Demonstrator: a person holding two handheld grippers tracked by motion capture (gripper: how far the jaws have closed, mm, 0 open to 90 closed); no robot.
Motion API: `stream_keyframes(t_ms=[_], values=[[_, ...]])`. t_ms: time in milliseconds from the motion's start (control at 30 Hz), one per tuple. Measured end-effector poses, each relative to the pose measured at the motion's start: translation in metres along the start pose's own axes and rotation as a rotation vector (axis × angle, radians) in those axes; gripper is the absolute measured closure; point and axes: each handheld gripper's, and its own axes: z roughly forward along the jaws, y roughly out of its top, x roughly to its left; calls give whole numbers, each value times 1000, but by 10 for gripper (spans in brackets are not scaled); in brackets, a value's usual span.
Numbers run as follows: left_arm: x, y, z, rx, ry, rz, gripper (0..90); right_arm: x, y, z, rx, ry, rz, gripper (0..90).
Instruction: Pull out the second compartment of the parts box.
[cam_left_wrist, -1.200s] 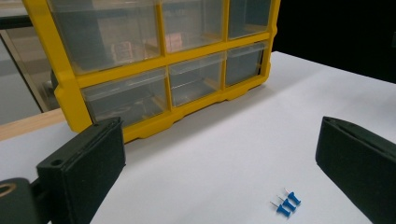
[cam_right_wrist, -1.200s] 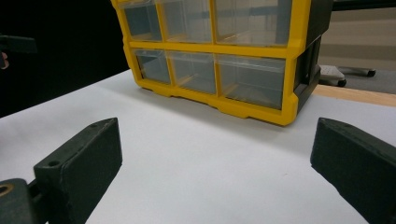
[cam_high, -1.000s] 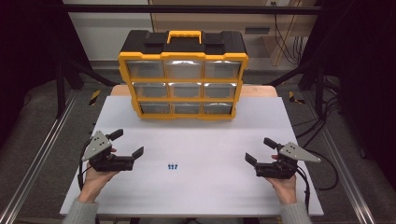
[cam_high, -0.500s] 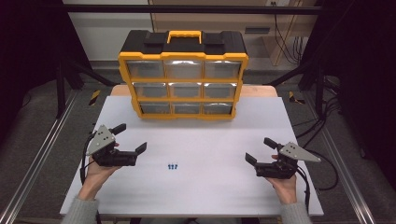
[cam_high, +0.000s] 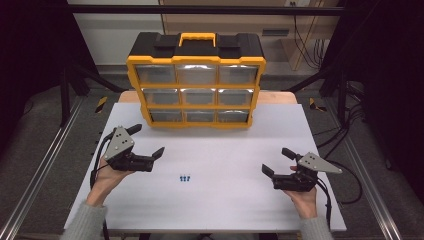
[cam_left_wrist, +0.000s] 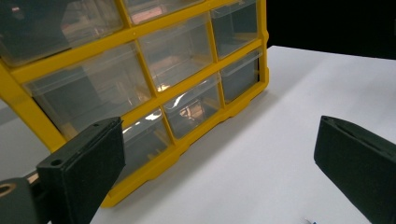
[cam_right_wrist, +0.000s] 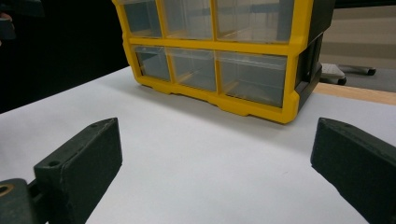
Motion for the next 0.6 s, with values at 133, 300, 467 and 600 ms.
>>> stream_keyframes(t_ms=[133, 300, 467, 600], values=[[1, 4, 4, 6, 5, 17, 14, 1, 0, 0, 1, -2, 4, 25], [2, 10, 8, 1, 18, 56, 14, 0, 0, 0, 6, -4, 3, 25], [2, 17, 12, -5, 26, 98, 15, 1, 0, 1, 7, 0, 4, 25], [1, 26, 16, -19, 33, 169, 20, 0, -1, 1, 11, -1, -4, 25]])
